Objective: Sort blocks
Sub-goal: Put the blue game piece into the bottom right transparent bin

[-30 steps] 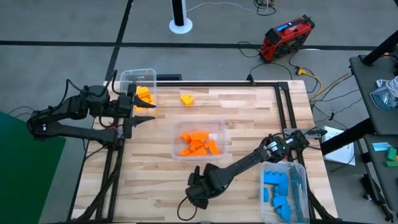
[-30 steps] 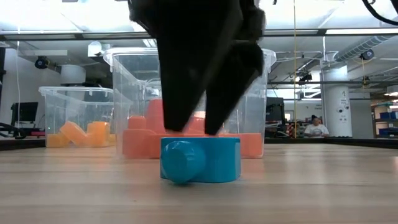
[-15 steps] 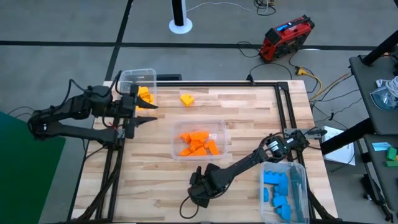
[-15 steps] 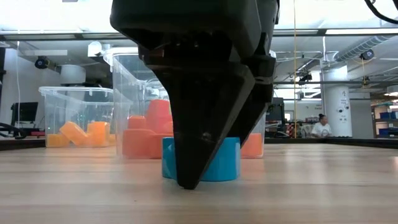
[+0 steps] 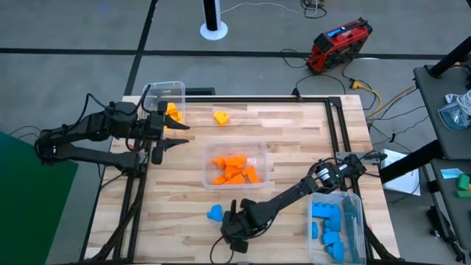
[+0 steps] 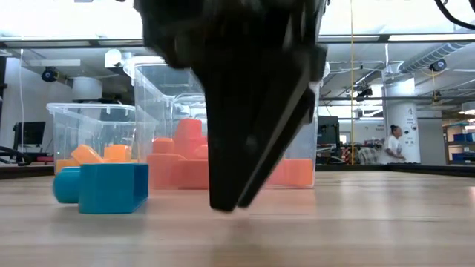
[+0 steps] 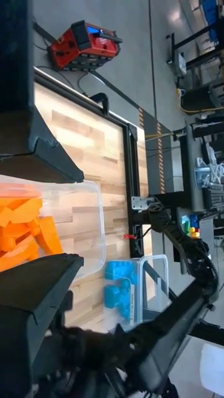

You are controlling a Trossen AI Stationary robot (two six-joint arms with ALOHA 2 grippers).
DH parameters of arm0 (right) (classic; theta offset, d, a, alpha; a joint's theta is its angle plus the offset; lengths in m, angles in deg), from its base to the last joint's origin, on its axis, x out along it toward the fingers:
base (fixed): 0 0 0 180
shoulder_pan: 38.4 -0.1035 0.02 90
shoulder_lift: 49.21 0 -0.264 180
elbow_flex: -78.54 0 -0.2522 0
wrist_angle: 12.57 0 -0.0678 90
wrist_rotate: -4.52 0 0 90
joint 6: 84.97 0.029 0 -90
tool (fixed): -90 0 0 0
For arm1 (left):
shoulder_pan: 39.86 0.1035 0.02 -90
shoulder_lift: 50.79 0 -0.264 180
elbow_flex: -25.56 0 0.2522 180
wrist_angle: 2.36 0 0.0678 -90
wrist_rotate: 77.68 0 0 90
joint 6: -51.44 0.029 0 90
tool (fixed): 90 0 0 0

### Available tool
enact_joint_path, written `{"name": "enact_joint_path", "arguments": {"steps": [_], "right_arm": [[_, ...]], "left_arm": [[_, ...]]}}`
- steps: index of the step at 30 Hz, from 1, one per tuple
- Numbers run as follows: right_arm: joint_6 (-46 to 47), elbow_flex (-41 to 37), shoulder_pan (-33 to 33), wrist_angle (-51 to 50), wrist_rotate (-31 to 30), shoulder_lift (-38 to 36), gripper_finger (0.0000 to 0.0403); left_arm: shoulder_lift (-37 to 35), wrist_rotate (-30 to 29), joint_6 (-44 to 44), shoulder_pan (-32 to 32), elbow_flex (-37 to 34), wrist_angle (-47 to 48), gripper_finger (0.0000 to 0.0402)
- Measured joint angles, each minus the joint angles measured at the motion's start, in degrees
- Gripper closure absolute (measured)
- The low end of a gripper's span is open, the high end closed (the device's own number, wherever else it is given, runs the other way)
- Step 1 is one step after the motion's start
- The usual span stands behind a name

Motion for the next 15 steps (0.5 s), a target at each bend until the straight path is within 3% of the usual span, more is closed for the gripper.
{"name": "enact_joint_path", "arguments": {"steps": [5,8,15], "right_arm": [[-1.3,3.2,-0.2,-0.3,2.3,-1.1,0.0358],[-5.9,5.8,0.1,-0.1,2.0,-1.1,0.0388],[-8.1,6.4,1.7,3.0,-3.0,-1.2,0.0357]], "left_arm": [[0.2,0.0,0.1,0.0,0.0,0.1,0.0229],[0.0,0.0,0.0,0.0,0.0,0.3,0.0228],[-0.2,1.0,-2.4,0.0,0.0,5.0,0.0229]]}}
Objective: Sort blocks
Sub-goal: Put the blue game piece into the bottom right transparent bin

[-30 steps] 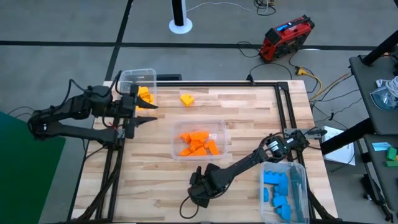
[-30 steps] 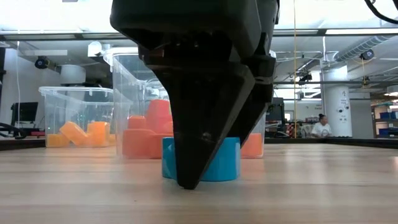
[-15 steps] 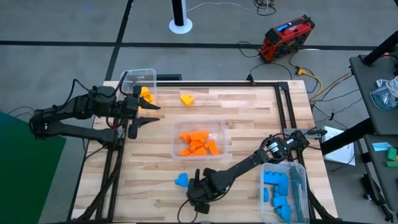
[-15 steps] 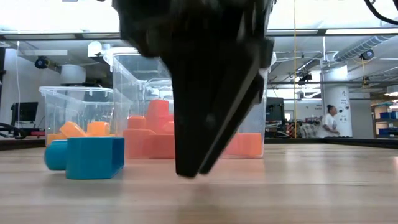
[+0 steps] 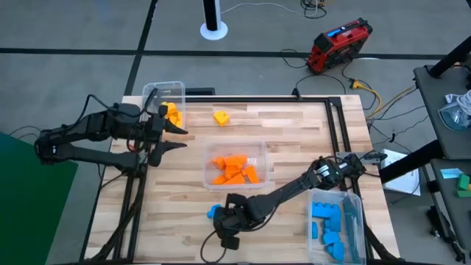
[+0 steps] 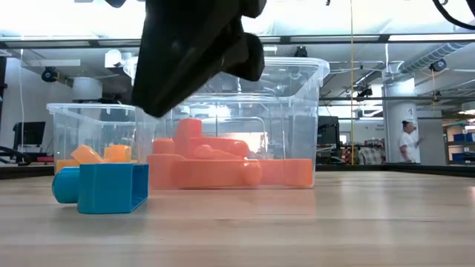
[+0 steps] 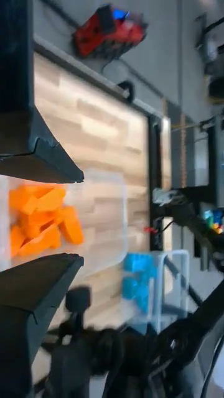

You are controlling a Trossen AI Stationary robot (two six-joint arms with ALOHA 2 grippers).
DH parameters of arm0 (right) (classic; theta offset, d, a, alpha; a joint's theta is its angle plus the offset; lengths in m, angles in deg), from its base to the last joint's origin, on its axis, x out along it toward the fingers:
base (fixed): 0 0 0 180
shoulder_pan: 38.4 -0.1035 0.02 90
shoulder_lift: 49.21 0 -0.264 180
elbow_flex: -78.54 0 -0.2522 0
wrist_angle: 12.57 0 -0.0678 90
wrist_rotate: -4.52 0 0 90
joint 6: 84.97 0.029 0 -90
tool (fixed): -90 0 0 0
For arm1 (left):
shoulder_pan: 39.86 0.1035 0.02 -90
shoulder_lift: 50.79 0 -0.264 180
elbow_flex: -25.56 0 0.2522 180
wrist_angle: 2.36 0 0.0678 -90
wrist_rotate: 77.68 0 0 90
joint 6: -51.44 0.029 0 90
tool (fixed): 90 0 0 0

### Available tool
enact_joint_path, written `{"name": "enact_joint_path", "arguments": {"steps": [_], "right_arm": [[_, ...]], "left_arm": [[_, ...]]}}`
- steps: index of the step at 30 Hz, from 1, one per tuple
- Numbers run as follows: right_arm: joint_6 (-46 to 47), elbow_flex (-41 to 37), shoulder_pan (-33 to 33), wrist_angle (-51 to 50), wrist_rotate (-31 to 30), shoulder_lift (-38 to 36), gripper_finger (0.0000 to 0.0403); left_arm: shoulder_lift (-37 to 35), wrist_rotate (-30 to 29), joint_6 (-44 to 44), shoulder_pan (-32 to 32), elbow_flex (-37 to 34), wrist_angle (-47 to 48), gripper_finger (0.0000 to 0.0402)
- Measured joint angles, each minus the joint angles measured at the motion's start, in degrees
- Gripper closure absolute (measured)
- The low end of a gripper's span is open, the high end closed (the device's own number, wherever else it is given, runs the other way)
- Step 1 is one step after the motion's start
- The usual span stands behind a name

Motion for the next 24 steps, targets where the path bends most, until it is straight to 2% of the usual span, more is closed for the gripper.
{"name": "enact_joint_path", "arguments": {"steps": [4,10,13,18,24], "right_arm": [[5.2,-0.2,0.6,2.5,-2.9,0.0,0.0308],[14.7,-0.2,0.9,6.1,-2.8,0.0,0.0225],[20.1,-0.3,0.9,5.8,-3.2,0.0,0.02],[30.6,-1.0,0.4,5.1,-4.6,0.1,0.0198],[34.1,-1.0,-1.9,2.7,-4.8,0.1,0.0243]], "left_arm": [[-0.4,2.2,-2.2,-0.3,0.0,2.5,0.0237],[-1.3,2.4,-2.8,-1.0,0.0,3.1,0.0247],[-1.5,2.4,-2.8,-1.2,0.0,4.9,0.0247],[-1.8,2.4,-6.7,-3.0,0.0,7.3,0.0247],[-0.8,2.3,-12.9,-11.3,0.0,7.5,0.0247]]}}
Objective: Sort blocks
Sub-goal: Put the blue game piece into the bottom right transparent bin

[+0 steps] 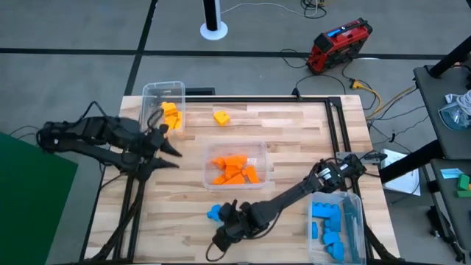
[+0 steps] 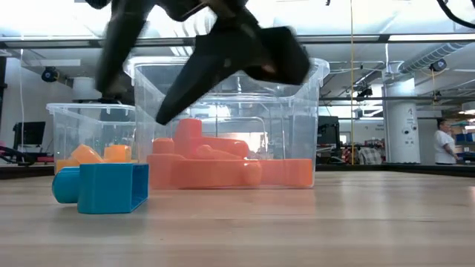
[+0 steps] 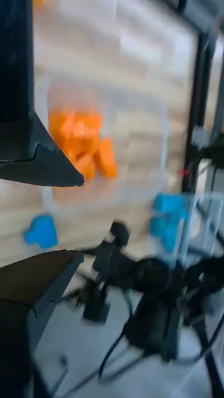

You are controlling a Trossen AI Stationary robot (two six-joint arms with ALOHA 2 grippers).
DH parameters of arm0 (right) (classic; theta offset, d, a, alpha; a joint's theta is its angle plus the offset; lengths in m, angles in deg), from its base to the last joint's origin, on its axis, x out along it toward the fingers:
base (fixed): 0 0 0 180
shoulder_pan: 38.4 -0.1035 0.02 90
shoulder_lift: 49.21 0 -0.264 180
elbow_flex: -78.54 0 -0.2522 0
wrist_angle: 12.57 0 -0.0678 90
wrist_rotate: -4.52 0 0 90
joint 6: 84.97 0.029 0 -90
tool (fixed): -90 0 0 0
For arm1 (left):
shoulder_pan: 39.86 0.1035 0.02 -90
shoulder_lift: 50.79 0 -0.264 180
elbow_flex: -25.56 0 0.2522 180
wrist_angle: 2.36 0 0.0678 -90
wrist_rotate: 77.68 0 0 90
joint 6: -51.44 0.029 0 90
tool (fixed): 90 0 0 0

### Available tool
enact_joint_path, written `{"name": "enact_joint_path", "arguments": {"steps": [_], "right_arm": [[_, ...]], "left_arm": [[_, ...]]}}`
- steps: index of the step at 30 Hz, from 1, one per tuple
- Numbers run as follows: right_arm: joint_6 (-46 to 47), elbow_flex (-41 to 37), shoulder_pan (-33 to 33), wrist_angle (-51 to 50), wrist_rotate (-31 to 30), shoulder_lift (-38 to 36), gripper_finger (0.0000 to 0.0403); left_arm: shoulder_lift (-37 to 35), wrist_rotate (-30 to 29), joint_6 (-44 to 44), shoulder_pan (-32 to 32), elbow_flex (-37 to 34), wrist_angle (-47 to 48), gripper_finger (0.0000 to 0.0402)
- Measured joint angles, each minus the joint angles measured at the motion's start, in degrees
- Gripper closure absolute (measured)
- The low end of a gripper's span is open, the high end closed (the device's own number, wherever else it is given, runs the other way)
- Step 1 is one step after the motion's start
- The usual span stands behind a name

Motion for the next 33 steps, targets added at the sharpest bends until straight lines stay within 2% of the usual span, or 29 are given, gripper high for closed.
{"name": "enact_joint_path", "arguments": {"steps": [3,9,14,17,21,24,28,33], "right_arm": [[2.3,0.0,-1.6,-0.9,0.0,0.0,0.0282],[9.4,-0.1,-4.2,-0.9,-0.6,-0.1,0.038],[15.2,0.1,-6.2,0.1,-4.7,-0.1,0.0392],[17.4,0.1,-7.2,0.5,-7.7,-0.2,0.0393],[16.9,0.1,-7.7,0.6,-8.5,-0.2,0.0393],[16.5,0.1,-7.4,0.6,-8.9,-0.2,0.0393],[16.2,0.0,-7.0,0.6,-10.0,-0.2,0.0392],[16.8,0.0,-7.0,0.7,-10.1,-0.2,0.0392]], "left_arm": [[1.4,-2.5,-3.7,-6.9,0.0,0.0,0.0248],[7.2,-17.4,-12.3,-25.1,-1.1,-2.0,0.0248],[15.0,-28.1,-20.2,-40.6,-5.9,-11.1,0.0248],[18.3,-35.1,-26.5,-47.0,-9.9,-14.5,0.0248],[22.4,-36.3,-33.2,-48.2,-14.5,-15.8,0.025],[27.2,-38.0,-34.2,-47.5,-16.8,-19.9,0.0265],[33.8,-40.0,-33.8,-46.7,-18.0,-25.5,0.0306],[42.6,-39.2,-33.7,-43.3,-17.9,-28.9,0.0378]]}}
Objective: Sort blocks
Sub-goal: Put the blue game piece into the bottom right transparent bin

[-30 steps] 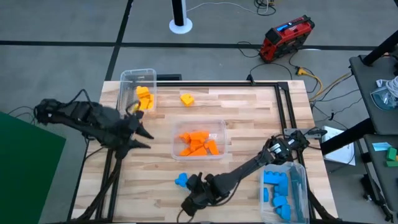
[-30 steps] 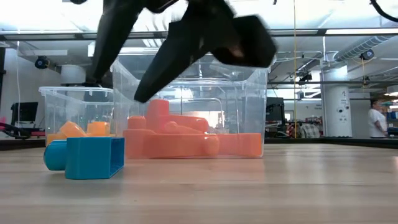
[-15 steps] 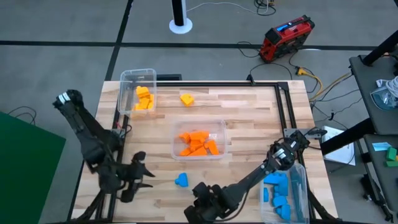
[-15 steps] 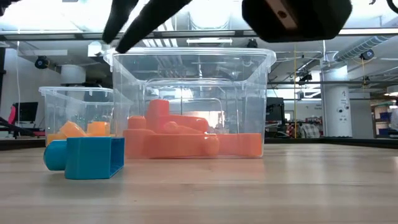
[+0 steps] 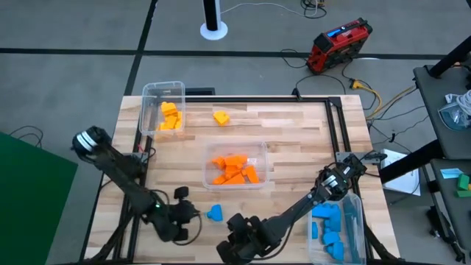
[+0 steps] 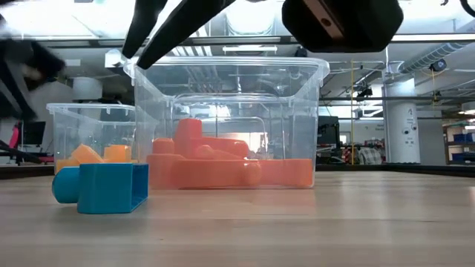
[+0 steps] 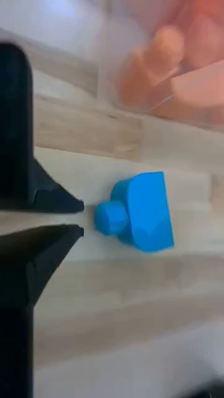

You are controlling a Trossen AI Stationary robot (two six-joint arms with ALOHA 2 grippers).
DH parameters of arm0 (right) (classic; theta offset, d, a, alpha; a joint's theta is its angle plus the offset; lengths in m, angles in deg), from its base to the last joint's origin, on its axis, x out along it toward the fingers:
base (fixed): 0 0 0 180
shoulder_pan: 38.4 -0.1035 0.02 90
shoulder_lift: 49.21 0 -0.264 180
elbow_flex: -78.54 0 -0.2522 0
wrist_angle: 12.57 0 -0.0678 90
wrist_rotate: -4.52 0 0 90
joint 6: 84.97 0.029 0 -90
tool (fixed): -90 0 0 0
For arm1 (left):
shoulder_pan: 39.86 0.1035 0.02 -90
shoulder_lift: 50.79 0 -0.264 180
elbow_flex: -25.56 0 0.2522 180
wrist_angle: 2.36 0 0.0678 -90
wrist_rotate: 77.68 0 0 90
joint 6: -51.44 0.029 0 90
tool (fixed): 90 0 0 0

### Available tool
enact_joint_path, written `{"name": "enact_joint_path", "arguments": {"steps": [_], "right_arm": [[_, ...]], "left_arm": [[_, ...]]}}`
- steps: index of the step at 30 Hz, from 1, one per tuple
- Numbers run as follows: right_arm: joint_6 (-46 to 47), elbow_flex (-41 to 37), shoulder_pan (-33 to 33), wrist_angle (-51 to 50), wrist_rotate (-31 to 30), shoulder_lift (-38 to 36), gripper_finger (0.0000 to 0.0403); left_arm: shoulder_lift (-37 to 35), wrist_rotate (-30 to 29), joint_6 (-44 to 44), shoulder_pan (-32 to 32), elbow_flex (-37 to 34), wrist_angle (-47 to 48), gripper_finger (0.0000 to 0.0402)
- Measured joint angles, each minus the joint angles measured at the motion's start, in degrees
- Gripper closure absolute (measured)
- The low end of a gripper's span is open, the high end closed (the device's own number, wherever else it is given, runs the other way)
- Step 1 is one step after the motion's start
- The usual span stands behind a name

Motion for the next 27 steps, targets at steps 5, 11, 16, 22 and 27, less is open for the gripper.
{"name": "enact_joint_path", "arguments": {"steps": [5,11,16,22,27], "right_arm": [[0.2,0.0,0.0,-0.4,0.0,0.0,0.0391],[0.6,0.0,0.0,-0.6,0.0,0.0,0.039],[0.5,0.0,0.0,-0.7,0.0,0.0,0.039],[0.8,-0.1,0.1,-3.0,0.0,0.0,0.039],[0.4,1.1,1.8,-4.1,0.6,0.0,0.0389]], "left_arm": [[6.7,0.7,1.1,3.2,1.0,-4.3,0.0394],[10.4,3.4,2.1,4.8,1.0,-5.7,0.04],[12.0,4.2,3.0,4.9,1.4,-10.5,0.0401],[12.3,4.7,5.6,6.0,1.5,-16.5,0.0401],[13.0,6.5,7.0,7.1,1.5,-18.3,0.0401]]}}
